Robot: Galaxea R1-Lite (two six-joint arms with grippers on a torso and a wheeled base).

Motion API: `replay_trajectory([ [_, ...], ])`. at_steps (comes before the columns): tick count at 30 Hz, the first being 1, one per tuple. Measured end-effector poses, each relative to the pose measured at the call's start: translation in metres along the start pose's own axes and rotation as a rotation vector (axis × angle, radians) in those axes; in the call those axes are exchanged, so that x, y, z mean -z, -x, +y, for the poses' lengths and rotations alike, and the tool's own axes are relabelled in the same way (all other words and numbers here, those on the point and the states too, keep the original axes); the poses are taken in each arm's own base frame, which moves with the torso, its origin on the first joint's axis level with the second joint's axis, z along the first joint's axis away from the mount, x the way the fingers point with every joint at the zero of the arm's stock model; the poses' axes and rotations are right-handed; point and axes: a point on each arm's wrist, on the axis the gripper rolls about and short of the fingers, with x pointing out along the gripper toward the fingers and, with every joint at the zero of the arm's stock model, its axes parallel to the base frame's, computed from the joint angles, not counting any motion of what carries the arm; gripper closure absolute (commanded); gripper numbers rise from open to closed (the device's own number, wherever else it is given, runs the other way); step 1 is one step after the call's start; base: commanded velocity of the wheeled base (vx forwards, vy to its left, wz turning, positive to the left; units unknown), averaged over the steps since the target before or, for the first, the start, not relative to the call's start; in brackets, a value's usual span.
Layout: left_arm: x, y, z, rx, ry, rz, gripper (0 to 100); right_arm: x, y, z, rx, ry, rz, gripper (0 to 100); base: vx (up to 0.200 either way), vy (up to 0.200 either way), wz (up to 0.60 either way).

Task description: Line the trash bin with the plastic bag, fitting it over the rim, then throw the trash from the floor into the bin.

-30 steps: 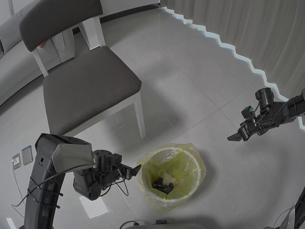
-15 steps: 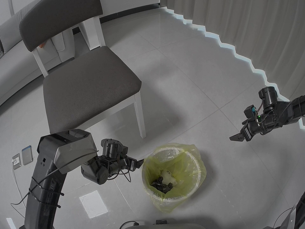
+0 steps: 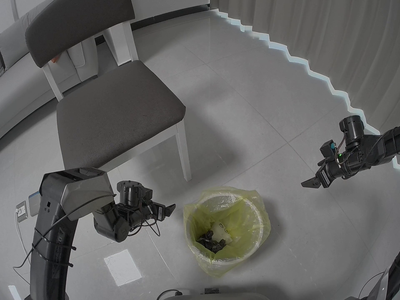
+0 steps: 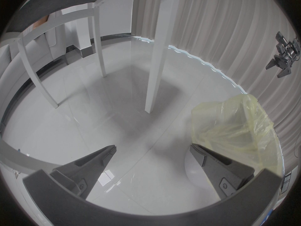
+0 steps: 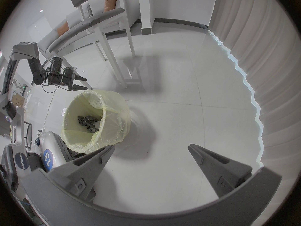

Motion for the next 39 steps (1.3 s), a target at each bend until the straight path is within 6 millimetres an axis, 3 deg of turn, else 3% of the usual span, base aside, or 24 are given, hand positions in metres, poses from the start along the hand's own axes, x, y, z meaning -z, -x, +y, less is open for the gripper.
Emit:
replay_trajectory([
  [8, 0.005, 0.017, 0.010, -0.026, 0.009, -0.038, 0, -0.002, -0.004, 0.011, -0.019, 0.004, -0.002, 0, 0.000, 0.000, 0.00],
  [12, 0.004, 0.027, 0.010, -0.032, 0.011, -0.053, 0, -0.011, -0.018, 0.021, -0.020, 0.001, -0.053, 0, 0.000, 0.000, 0.00],
  [25, -0.014, 0.091, 0.005, -0.013, 0.025, -0.195, 0, -0.045, -0.111, 0.043, -0.064, -0.032, -0.109, 0, 0.000, 0.000, 0.00],
  [33, -0.024, 0.126, 0.001, -0.001, 0.023, -0.266, 0, -0.035, -0.165, 0.052, -0.097, -0.032, -0.055, 0, 0.000, 0.000, 0.00],
  [39, -0.026, 0.141, -0.002, 0.003, 0.026, -0.273, 0, -0.025, -0.194, 0.056, -0.112, -0.032, -0.026, 0, 0.000, 0.000, 0.00],
])
